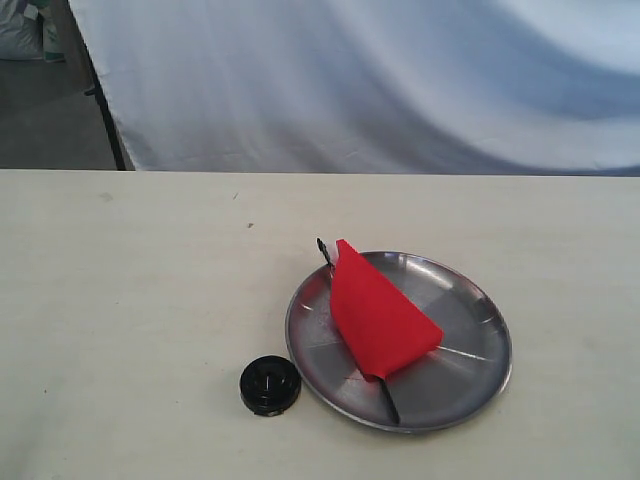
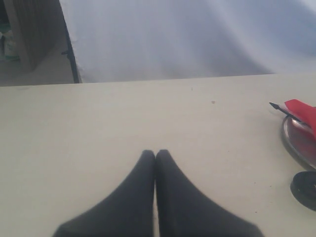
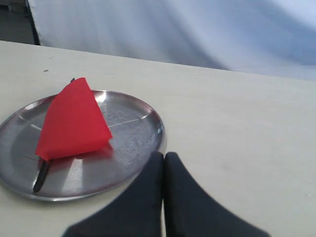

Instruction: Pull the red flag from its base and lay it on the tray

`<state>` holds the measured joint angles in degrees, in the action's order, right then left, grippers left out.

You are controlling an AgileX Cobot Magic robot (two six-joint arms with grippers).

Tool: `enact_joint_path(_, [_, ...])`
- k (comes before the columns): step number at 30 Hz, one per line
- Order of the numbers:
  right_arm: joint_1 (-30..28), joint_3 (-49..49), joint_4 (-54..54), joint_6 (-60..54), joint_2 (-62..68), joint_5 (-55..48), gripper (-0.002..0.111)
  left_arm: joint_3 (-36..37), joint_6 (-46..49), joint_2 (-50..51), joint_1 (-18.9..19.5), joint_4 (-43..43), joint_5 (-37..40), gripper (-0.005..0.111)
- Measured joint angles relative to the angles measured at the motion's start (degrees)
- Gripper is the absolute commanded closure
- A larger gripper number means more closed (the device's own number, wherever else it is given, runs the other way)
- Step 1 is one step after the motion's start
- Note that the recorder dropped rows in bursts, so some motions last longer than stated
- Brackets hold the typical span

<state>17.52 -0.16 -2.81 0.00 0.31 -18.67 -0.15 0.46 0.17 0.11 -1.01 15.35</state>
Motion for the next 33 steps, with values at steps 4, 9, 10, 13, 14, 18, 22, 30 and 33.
enact_joint_path(4, [-2.9, 0.0, 0.0, 0.0, 0.0, 0.0, 0.109, 0.0, 0.0, 0.0, 0.0, 0.0, 0.0, 0.107])
enact_joint_path(9, [-4.7, 0.0, 0.0, 0.0, 0.0, 0.0, 0.109, 0.0, 0.0, 0.0, 0.0, 0.0, 0.0, 0.107])
enact_joint_path(10, [-5.0, 0.0, 0.0, 0.0, 0.0, 0.0, 0.109, 0.0, 0.0, 0.0, 0.0, 0.0, 0.0, 0.107])
enact_joint_path(13, [-5.5, 0.0, 0.0, 0.0, 0.0, 0.0, 0.109, 0.0, 0.0, 0.0, 0.0, 0.0, 0.0, 0.107])
enact_joint_path(14, [-5.6, 0.0, 0.0, 0.0, 0.0, 0.0, 0.109, 0.0, 0.0, 0.0, 0.0, 0.0, 0.0, 0.107])
enact_joint_path(18, [-5.7, 0.0, 0.0, 0.0, 0.0, 0.0, 0.109, 0.0, 0.0, 0.0, 0.0, 0.0, 0.0, 0.107])
enact_joint_path(22, [-5.7, 0.0, 0.0, 0.0, 0.0, 0.0, 0.109, 0.0, 0.0, 0.0, 0.0, 0.0, 0.0, 0.107])
enact_joint_path(30, [-5.7, 0.0, 0.0, 0.4, 0.0, 0.0, 0.109, 0.0, 0.0, 0.0, 0.0, 0.0, 0.0, 0.107])
enact_joint_path(33, [-5.7, 0.0, 0.0, 0.4, 0.0, 0.0, 0.109, 0.0, 0.0, 0.0, 0.0, 0.0, 0.0, 0.107])
